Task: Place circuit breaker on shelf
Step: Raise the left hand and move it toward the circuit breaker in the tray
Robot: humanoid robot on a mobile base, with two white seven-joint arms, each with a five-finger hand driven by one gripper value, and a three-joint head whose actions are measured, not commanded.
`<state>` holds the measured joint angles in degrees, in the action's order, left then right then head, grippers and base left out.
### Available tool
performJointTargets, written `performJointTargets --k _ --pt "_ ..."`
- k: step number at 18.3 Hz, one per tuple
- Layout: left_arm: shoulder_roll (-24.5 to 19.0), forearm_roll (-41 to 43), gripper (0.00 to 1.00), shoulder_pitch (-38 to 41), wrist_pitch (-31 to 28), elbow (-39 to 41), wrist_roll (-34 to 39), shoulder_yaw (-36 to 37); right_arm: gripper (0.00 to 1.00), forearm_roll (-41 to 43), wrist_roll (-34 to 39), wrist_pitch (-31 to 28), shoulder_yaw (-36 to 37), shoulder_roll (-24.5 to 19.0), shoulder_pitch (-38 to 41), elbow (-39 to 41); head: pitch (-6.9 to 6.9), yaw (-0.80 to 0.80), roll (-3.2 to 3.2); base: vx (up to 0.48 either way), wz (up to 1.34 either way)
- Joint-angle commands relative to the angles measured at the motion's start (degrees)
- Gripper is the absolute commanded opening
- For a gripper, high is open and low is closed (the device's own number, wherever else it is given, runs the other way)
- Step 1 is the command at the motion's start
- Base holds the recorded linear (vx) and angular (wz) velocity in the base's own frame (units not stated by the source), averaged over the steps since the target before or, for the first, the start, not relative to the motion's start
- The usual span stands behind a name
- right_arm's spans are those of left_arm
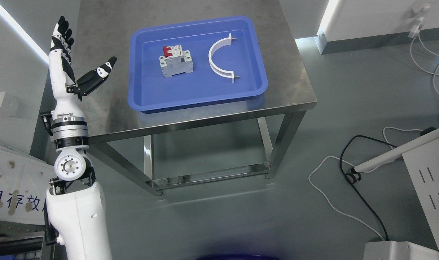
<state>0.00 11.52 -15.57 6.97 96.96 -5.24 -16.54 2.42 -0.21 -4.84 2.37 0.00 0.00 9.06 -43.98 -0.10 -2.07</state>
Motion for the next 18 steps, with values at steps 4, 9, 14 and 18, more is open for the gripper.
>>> performJointTargets --k 4,9,14,18 --pt "-1.00 -0.09 1.00 0.02 1.19 -0.02 -1.88 -1.74 1.00 0.04 0.03 2.12 0.00 1.00 0.88 0.00 0.00 0.00 0.00 0.022 0.00" --pt "-1.00 -3.95 1.00 -1.12 1.11 -0.11 -4.41 5.89 1.00 -0.05 0.03 2.12 0.00 1.00 0.88 0.00 0.00 0.00 0.00 0.000 0.00" --pt "-1.00 -3.61 0.98 -1.56 -7.04 -0.28 -16.73 12.23 1.00 0.04 0.03 2.12 0.00 1.00 0.88 0.00 0.00 0.00 0.00 0.000 0.00" --pt "-3.43 1.21 0.97 -6.39 -9.52 -1.25 -16.99 14.60 1.00 -0.05 0.03 2.12 0.00 1.00 0.88 0.00 0.00 0.00 0.00 0.000 0.00"
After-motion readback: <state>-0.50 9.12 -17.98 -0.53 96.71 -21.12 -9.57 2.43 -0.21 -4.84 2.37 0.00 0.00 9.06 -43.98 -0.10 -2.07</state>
